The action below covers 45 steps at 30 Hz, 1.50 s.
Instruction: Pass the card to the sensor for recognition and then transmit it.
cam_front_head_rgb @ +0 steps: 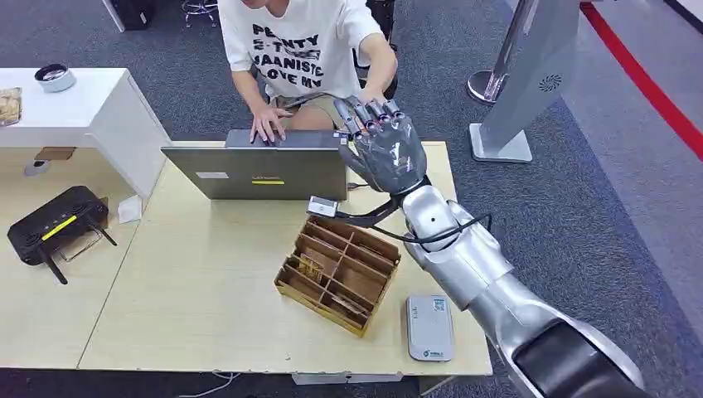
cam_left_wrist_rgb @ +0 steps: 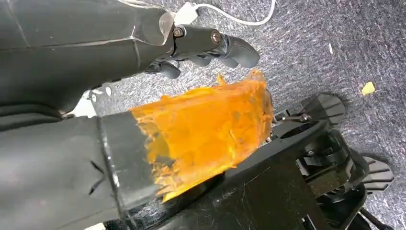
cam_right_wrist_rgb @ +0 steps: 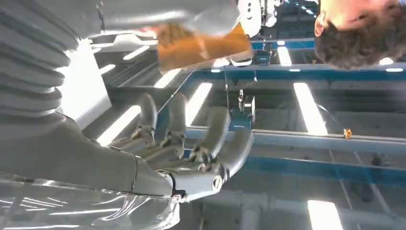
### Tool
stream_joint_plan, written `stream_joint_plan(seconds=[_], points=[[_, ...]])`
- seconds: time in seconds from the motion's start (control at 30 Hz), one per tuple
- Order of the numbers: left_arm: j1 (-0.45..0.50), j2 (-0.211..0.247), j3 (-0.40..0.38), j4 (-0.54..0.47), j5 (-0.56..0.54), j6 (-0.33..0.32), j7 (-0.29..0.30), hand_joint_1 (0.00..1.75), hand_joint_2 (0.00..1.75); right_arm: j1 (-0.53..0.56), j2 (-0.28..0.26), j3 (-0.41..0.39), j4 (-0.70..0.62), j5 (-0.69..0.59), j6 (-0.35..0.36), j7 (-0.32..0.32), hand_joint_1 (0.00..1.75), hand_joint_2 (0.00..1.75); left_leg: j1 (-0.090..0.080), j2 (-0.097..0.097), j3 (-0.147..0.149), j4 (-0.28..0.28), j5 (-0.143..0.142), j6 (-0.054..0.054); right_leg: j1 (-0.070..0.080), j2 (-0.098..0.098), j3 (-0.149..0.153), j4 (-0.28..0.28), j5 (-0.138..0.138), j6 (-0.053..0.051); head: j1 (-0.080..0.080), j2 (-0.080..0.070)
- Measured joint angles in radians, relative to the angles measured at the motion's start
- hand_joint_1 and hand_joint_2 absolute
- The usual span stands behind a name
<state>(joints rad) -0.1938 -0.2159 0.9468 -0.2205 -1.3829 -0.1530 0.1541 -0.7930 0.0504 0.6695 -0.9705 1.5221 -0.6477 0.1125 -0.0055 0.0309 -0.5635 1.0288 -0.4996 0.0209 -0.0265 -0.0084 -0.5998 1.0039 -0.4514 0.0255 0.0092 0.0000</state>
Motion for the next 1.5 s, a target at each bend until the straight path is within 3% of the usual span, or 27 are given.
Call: stream_joint_plan(seconds=[0.57,0.97,1.07,1.17,1.23,1.5], points=[[0.000,0.000,0.000,0.000,0.000,0.000,0.000,0.00,0.00,0.010,0.000,-0.012,-0.019,0.000,0.000,0.000,0.00,0.00,0.000,0.000,0.000,0.000,0.000,0.000,0.000,0.000,0.000,0.000,0.000,0.000,0.000,0.000],[0.012,0.000,0.000,0.000,0.016,0.006,-0.004,0.00,0.00,0.089,0.000,-0.102,-0.116,-0.003,0.000,-0.071,0.00,0.00,0.000,0.000,0.000,0.000,0.000,0.000,0.000,0.000,0.000,0.000,0.000,0.000,0.000,0.000],[0.016,0.000,0.000,0.000,0.028,0.010,-0.007,0.00,0.00,0.143,0.007,-0.149,-0.200,-0.075,0.000,-0.145,0.00,0.00,0.000,-0.001,0.000,0.000,0.000,-0.001,0.000,-0.001,0.001,0.000,0.000,0.000,0.001,0.000],[0.023,0.000,0.000,0.000,0.045,0.023,-0.011,0.00,0.00,0.228,0.051,-0.243,-0.329,-0.220,0.000,-0.301,0.00,0.00,0.000,-0.001,0.000,0.000,0.000,-0.001,0.001,0.000,0.000,0.000,0.000,0.000,0.000,0.000],[0.030,0.000,0.000,0.000,0.053,0.028,-0.015,0.00,0.00,0.290,0.085,-0.302,-0.409,-0.299,0.000,-0.369,0.00,0.00,0.000,-0.001,0.000,0.000,0.000,-0.001,0.001,-0.001,0.000,0.000,-0.001,0.000,0.000,0.000],[0.035,0.000,0.000,0.000,0.058,0.030,-0.016,0.00,0.00,0.365,0.128,-0.385,-0.533,-0.333,0.000,-0.392,0.00,0.00,0.000,0.000,0.001,0.000,0.000,-0.001,0.000,0.000,0.000,0.000,0.000,-0.001,0.000,0.000]])
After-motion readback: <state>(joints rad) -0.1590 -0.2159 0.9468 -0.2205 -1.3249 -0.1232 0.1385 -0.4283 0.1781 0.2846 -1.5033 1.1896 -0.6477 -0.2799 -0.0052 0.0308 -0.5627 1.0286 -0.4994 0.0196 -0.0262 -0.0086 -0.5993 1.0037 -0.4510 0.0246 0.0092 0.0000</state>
